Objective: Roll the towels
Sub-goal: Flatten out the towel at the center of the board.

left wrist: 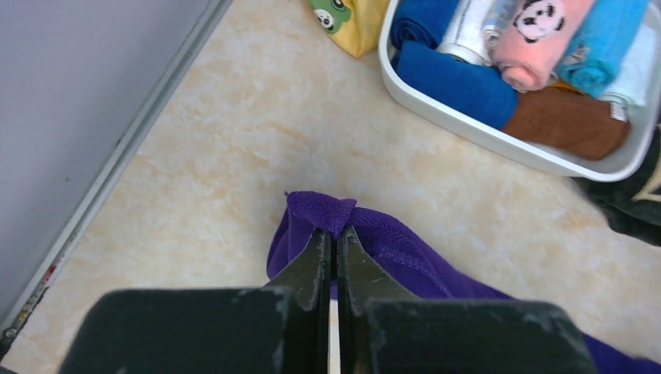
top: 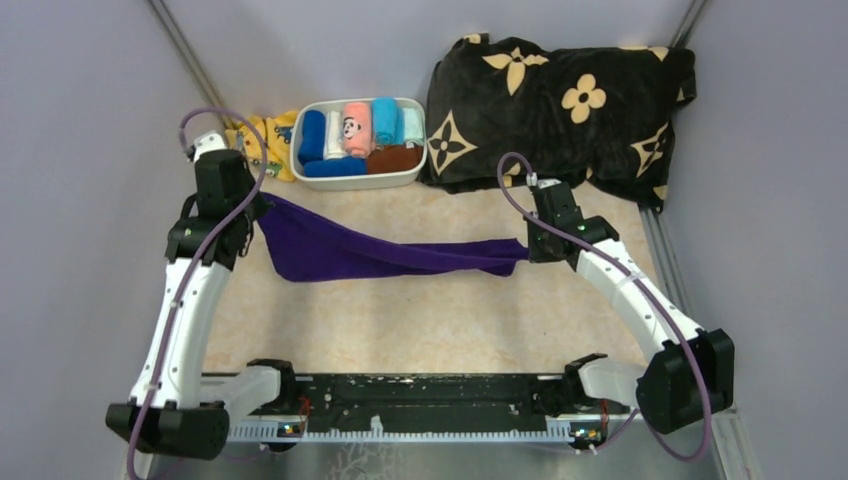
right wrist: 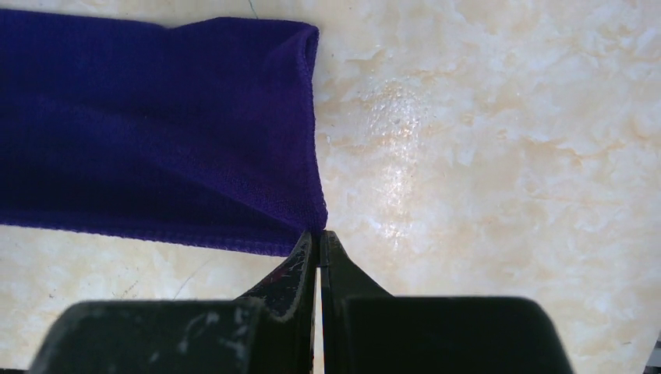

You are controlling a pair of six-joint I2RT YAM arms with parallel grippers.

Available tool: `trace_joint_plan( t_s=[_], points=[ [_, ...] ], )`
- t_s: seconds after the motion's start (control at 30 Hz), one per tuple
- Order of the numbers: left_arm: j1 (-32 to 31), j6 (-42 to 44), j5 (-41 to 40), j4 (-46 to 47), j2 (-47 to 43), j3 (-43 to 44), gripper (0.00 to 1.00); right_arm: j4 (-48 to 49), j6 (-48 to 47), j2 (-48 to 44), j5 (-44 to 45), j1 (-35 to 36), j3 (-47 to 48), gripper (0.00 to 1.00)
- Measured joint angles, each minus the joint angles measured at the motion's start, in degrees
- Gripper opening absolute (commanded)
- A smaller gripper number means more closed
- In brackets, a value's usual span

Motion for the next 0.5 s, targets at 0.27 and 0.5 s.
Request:
trace_joint_plan(
  t_s=[0.27, 0.5],
  points=[
    [0.0, 4.0, -1.4, 6.4, 11.3, 1.2, 0.0, -2.4, -0.9, -2.8, 2.4, 0.0, 2.6, 0.0],
    [0.2, 7.3, 6.0, 15.3, 16.2, 7.5, 0.0, -2.1, -1.9, -0.2, 4.9, -2.4, 13.5, 0.0]
  ],
)
